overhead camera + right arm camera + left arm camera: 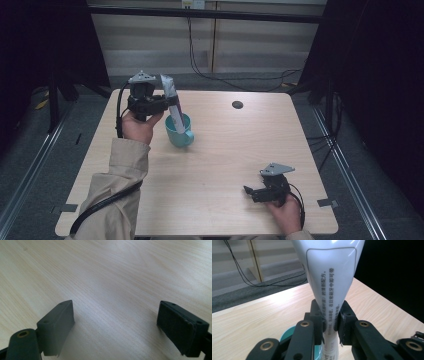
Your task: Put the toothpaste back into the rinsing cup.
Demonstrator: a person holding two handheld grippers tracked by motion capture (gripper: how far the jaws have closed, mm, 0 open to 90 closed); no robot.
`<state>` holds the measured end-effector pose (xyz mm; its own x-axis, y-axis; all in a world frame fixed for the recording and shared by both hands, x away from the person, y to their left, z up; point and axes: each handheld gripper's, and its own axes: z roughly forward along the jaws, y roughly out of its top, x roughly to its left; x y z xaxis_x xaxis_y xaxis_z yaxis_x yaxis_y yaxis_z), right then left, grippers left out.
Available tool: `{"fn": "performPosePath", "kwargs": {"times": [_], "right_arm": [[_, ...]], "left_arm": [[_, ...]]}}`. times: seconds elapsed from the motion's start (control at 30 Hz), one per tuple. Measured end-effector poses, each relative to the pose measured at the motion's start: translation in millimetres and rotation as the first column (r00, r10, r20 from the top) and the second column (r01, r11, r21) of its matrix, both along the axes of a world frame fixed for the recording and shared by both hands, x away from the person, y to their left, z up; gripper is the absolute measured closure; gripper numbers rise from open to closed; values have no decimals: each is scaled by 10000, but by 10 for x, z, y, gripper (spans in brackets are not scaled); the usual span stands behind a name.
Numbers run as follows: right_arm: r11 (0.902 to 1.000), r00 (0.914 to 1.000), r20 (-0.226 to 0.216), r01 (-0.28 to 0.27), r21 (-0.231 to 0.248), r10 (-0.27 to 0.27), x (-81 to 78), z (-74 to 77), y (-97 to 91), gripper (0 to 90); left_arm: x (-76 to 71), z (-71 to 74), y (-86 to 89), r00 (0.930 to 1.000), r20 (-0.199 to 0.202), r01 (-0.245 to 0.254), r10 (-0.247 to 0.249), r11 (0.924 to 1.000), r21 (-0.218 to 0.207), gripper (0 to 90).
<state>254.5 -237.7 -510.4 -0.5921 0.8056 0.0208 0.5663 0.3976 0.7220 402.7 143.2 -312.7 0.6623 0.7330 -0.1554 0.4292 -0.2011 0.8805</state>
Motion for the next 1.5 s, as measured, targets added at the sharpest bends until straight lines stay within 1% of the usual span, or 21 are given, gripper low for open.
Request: {"fn": "performPosePath", "kwargs": {"times": [0.03,0.07,0.23,0.27,0.33,0.37,0.43,0.53,0.6,0.63,0.67,0.73,0.77,0.87,1.03,1.17,1.33,1.43,1.47,1.5], "right_arm": [[10000,10000,1,0,-2,0,0,0,0,135],[10000,10000,2,-11,20,11,2,-1,0,135],[10000,10000,14,-21,11,21,3,-1,-1,135],[10000,10000,14,-18,10,18,3,-1,-1,135],[10000,10000,15,-21,12,21,3,-1,-1,135],[10000,10000,14,-23,14,23,3,-1,-1,135],[10000,10000,14,-22,12,22,3,-1,-1,135],[10000,10000,15,-23,11,23,4,-1,-1,135],[10000,10000,14,-21,12,21,3,-1,-1,135],[10000,10000,13,-21,11,21,4,-1,-1,135],[10000,10000,2,-12,17,12,3,-1,-1,135],[10000,10000,2,-13,17,13,3,-1,-1,135],[10000,10000,3,-17,17,17,3,-1,-1,135],[10000,10000,4,-16,15,16,3,-1,-1,135],[10000,10000,17,-28,11,28,4,-2,-2,135],[10000,10000,16,-29,9,29,4,-2,-2,135],[10000,10000,-16,-10,15,10,2,-1,-1,135],[10000,10000,-28,-6,21,6,1,0,0,135],[10000,10000,-25,-8,22,8,2,0,0,135],[10000,10000,-25,-8,22,8,2,0,0,135]], "left_arm": [[9,-7,-4,10000,-44,-57,57,10000,26,776],[22,-16,-7,9999,-10,-115,115,9999,-10,776],[84,-23,-29,9995,100,-308,307,9995,110,775],[99,-32,-36,9993,96,-369,369,9993,25,775],[132,-58,-47,9989,96,-466,465,9988,130,776],[148,-75,-53,9987,111,-502,500,9985,197,775],[171,-115,-64,9977,108,-672,670,9975,203,775],[197,-174,-68,9959,178,-892,889,9959,145,775],[213,-211,-76,9949,201,-992,988,9948,222,774],[220,-230,-74,9946,244,-1021,1013,9942,335,774],[224,-253,-82,9938,205,-1100,1094,9936,268,775],[235,-300,-86,9928,220,-1189,1181,9923,349,774],[240,-349,-91,9923,194,-1228,1221,9916,408,774],[245,-397,-98,9916,182,-1286,1279,9907,435,774],[249,-484,-112,9883,209,-1521,1511,9868,564,774],[244,-549,-121,9869,224,-1609,1597,9846,681,774],[231,-655,-119,9830,217,-1832,1821,9802,745,773],[226,-687,-124,9823,225,-1873,1862,9797,720,772],[219,-718,-132,9811,300,-1928,1910,9780,793,773],[219,-718,-132,9811,300,-1928,1910,9780,793,772]]}}
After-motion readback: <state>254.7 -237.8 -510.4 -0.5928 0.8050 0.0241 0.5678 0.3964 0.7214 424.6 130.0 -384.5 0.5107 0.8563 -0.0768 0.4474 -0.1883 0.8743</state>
